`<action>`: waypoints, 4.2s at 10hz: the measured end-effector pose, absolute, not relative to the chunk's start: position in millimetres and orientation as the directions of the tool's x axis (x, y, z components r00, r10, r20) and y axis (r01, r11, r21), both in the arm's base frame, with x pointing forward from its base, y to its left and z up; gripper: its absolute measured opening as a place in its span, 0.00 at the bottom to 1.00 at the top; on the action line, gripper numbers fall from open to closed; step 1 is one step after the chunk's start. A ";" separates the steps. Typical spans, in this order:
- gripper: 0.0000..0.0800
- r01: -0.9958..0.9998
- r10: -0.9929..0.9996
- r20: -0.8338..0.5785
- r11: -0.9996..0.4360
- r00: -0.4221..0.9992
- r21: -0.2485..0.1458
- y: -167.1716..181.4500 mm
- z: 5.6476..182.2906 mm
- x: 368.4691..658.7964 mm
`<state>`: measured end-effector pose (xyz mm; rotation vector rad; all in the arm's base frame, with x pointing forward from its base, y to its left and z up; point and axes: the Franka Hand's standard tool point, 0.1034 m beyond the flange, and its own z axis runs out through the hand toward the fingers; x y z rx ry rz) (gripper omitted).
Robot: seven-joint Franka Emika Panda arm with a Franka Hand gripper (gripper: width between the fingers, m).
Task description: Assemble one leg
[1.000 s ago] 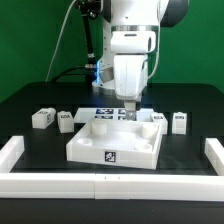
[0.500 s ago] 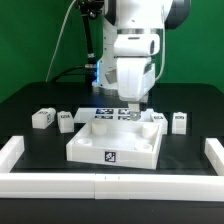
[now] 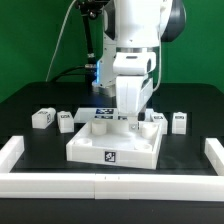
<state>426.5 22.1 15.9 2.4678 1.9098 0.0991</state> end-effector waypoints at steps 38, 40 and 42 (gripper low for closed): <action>0.08 1.000 1.000 0.025 -0.014 0.015 -0.009 84.7 5.9 500.4; 0.21 1.000 1.000 0.025 -0.015 0.015 -0.010 84.2 5.8 500.4; 0.55 1.000 1.000 0.025 -0.016 0.016 -0.010 83.8 5.7 500.4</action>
Offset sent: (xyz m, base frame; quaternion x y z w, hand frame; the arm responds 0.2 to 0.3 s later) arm 0.0054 -0.0037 -0.0042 -0.0248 0.0138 -0.0020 0.9996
